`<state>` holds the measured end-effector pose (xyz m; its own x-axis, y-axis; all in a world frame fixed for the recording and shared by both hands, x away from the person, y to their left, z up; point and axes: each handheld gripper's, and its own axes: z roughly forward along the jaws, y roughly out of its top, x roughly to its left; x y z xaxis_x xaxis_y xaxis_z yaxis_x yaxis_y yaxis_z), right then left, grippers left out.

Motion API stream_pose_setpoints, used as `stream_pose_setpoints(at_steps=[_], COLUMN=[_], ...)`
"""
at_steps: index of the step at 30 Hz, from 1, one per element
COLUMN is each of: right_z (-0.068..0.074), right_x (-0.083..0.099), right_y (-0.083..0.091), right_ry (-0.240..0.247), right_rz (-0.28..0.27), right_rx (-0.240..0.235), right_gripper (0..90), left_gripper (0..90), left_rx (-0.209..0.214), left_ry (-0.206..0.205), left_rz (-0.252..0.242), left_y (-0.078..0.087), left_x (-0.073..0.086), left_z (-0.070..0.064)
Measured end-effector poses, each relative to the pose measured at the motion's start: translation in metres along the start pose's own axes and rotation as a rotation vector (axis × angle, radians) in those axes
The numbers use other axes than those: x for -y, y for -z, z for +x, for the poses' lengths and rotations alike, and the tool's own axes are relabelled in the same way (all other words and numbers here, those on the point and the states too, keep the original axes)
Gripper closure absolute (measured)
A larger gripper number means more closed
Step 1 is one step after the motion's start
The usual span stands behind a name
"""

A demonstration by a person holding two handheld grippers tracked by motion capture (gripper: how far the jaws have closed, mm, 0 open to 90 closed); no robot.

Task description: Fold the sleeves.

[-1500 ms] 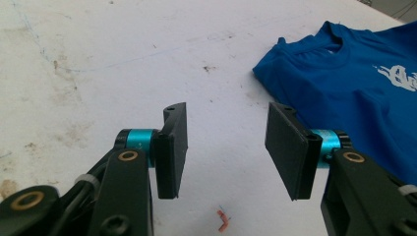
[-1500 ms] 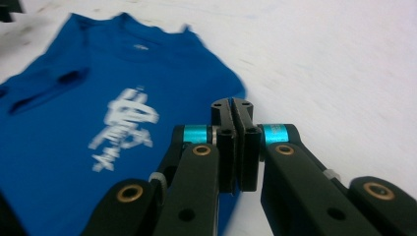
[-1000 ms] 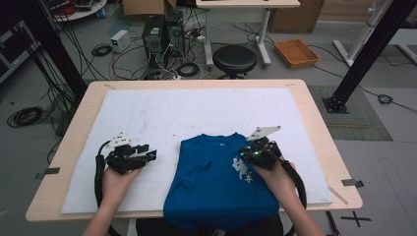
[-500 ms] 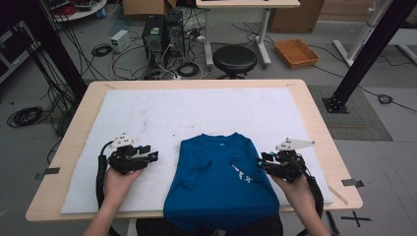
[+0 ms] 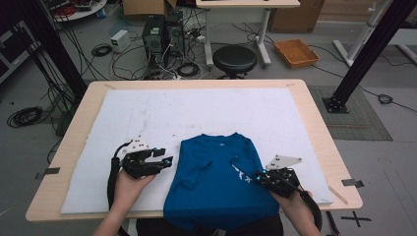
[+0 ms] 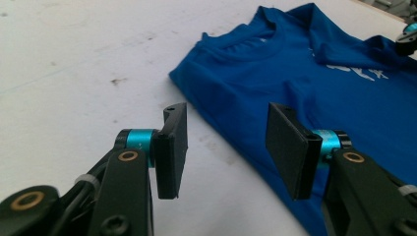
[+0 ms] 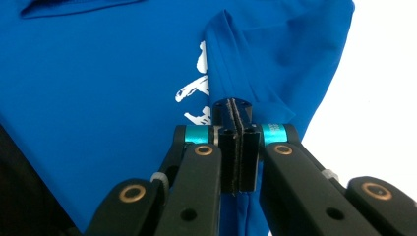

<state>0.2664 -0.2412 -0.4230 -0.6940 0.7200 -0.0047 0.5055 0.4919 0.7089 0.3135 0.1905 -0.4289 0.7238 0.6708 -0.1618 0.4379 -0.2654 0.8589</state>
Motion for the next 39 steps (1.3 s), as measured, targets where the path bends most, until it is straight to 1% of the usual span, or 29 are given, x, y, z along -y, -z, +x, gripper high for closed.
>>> stream_pose_setpoints(at_steps=[4, 5, 7, 9, 10, 12, 13, 15, 16, 19, 21, 22, 23, 24, 25, 26, 27, 28, 29, 30, 31, 32, 33, 34, 36, 37, 38, 39], right_z=[-0.001, -0.001, -0.001, -0.001, 0.001, 0.002, 0.003, 0.004, 0.006, 0.009, 0.009, 0.009, 0.008, 0.009, 0.009, 0.010, 0.010, 0.010, 0.010, 0.009, 0.007, 0.006, 0.004, 0.003, 0.001, 0.000, -0.002, -0.003], right_x=[0.000, 0.001, 0.001, 0.002, 0.002, 0.001, 0.000, -0.003, -0.004, -0.004, -0.003, -0.002, -0.002, -0.001, 0.000, 0.002, 0.003, 0.004, 0.005, 0.006, 0.008, 0.009, 0.010, 0.010, 0.008, 0.007, 0.004, 0.001], right_y=[0.006, 0.009, 0.010, 0.008, 0.007, 0.004, 0.003, -0.001, -0.004, -0.010, -0.008, -0.006, -0.003, 0.000, 0.002, 0.004, 0.005, 0.005, 0.005, 0.005, 0.005, 0.004, 0.004, 0.005, 0.008, 0.010, 0.010, 0.010], right_ry=[-0.006, -0.008, -0.006, 0.002, 0.005, 0.005, 0.001, 0.013, 0.022, 0.065, 0.079, 0.081, 0.090, 0.102, 0.124, 0.177, 0.217, 0.240, 0.251, 0.265, 0.278, 0.282, 0.284, 0.286, 0.264, 0.255, 0.231, 0.194], right_rz=[-0.032, -0.039, -0.040, -0.035, -0.033, -0.041, -0.043, -0.037, -0.027, 0.014, 0.012, 0.003, -0.008, -0.017, -0.021, -0.024, -0.027, -0.025, -0.013, -0.009, -0.003, 0.007, 0.010, 0.003, -0.023, -0.048, -0.067, -0.076], right_rx=[-0.003, -0.013, -0.020, -0.039, -0.042, -0.022, -0.013, 0.014, 0.023, 0.055, 0.050, 0.036, 0.013, -0.018, -0.041, -0.087, -0.106, -0.123, -0.153, -0.165, -0.173, -0.193, -0.202, -0.204, -0.210, -0.194, -0.168, -0.135], right_gripper=[90.0, 90.0, 90.0, 90.0, 86.2, 73.5, 72.2, 70.9, 72.4, 87.3, 88.9, 89.0, 89.0, 88.9, 88.9, 88.9, 88.9, 88.8, 88.6, 88.1, 85.7, 82.5, 80.4, 77.2, 76.7, 75.2, 74.8, 74.2], left_gripper=[50.9, 50.9, 50.9, 50.9, 50.9, 50.9, 50.9, 50.9, 50.9, 50.9, 50.9, 50.9, 50.9, 50.8, 50.7, 50.7, 50.6, 50.5, 50.4, 50.2, 50.1, 50.1, 50.1, 50.0, 50.0, 49.9, 49.9, 49.8], left_rx=[0.001, 0.002, 0.001, 0.002, 0.002, 0.002, 0.003, 0.003, 0.006, 0.004, 0.005, 0.004, 0.005, 0.005, 0.006, 0.006, 0.005, 0.006, 0.007, 0.008, 0.008, 0.008, 0.011, 0.011, 0.010, 0.012, 0.011, 0.012], left_ry=[0.008, 0.010, 0.018, 0.023, 0.022, 0.022, 0.021, 0.020, 0.021, 0.019, 0.019, 0.022, 0.029, 0.026, 0.025, 0.025, 0.025, 0.027, 0.027, 0.025, 0.025, 0.024, 0.027, 0.026, 0.027, 0.026, 0.029, 0.031], left_rz=[-0.007, -0.009, -0.017, -0.019, -0.019, -0.018, -0.017, -0.014, -0.013, -0.010, -0.011, -0.010, -0.012, -0.010, -0.009, -0.008, -0.009, -0.010, -0.009, -0.006, -0.007, -0.006, -0.006, -0.007, -0.006, -0.005, -0.005, -0.004], left_y=[0.001, 0.002, 0.003, 0.004, 0.004, 0.004, 0.003, 0.003, 0.002, 0.002, 0.002, 0.002, 0.002, 0.002, 0.002, 0.002, 0.001, 0.001, 0.001, 0.001, 0.000, 0.000, 0.000, 0.000, 0.000, 0.000, -0.001, -0.001], left_x=[0.000, 0.000, 0.000, 0.000, 0.000, 0.001, 0.001, 0.001, 0.001, 0.001, 0.001, 0.001, 0.001, 0.001, 0.001, 0.002, 0.002, 0.002, 0.002, 0.002, 0.002, 0.002, 0.002, 0.002, 0.002, 0.002, 0.002, 0.002], left_z=[0.000, 0.001, 0.002, 0.002, 0.003, 0.002, 0.002, 0.001, 0.001, 0.000, 0.001, 0.001, 0.001, 0.002, 0.002, 0.002, 0.002, 0.001, 0.001, 0.001, 0.001, 0.001, 0.001, 0.001, 0.001, 0.001, 0.002, 0.002])
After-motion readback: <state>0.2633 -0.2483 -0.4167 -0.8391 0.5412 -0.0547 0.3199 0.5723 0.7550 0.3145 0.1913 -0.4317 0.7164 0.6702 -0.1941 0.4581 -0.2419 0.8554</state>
